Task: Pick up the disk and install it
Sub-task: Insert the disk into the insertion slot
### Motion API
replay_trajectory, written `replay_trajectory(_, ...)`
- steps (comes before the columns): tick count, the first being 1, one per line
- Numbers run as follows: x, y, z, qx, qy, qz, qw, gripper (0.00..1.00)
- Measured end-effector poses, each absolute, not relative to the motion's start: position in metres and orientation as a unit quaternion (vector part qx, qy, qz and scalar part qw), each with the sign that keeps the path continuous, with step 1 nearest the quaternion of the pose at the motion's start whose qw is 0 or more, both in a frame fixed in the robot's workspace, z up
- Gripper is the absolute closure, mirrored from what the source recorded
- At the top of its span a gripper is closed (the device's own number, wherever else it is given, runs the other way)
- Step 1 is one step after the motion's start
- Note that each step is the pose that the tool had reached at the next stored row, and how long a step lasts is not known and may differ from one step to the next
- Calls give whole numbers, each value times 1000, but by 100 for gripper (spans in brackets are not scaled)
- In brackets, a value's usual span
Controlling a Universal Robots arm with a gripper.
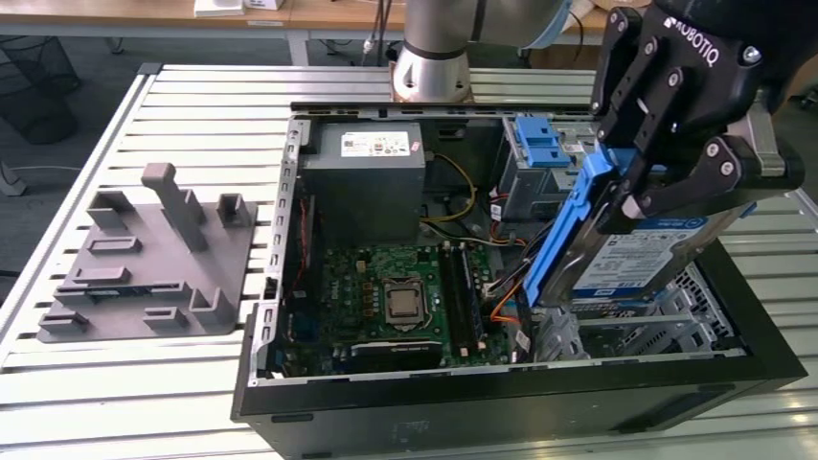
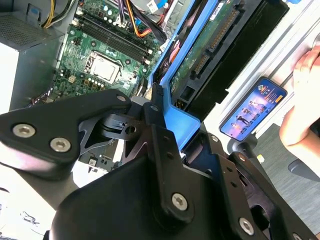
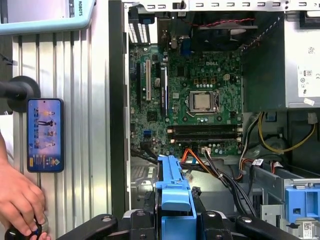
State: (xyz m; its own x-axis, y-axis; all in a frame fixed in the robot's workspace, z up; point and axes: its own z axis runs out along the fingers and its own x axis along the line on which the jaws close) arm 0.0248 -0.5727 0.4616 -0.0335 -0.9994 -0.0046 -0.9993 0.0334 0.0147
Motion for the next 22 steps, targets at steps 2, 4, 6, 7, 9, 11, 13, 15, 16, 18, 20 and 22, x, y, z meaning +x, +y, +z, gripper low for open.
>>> replay_trajectory(2, 27, -573, 461, 695, -719, -7, 4, 63)
replay_trajectory(4, 30, -573, 460, 695, -719, -7, 3, 63)
replay_trajectory(6, 32, -573, 459, 695, -719, -7, 4, 63)
replay_trajectory(7, 33, -573, 459, 695, -719, -7, 4, 63)
replay_trajectory(9, 35, -573, 457, 695, -719, -7, 3, 63)
replay_trajectory(11, 38, -573, 456, 695, -719, -7, 3, 63)
replay_trajectory(13, 41, -573, 455, 695, -719, -7, 4, 63)
replay_trajectory(15, 44, -573, 455, 695, -719, -7, 4, 63)
replay_trajectory(16, 46, -573, 454, 695, -719, -7, 4, 63)
replay_trajectory(18, 49, -573, 454, 695, -719, -7, 4, 63)
replay_trajectory(20, 51, -573, 453, 695, -719, -7, 3, 63)
replay_trajectory(22, 53, -573, 451, 695, -719, -8, 2, 63)
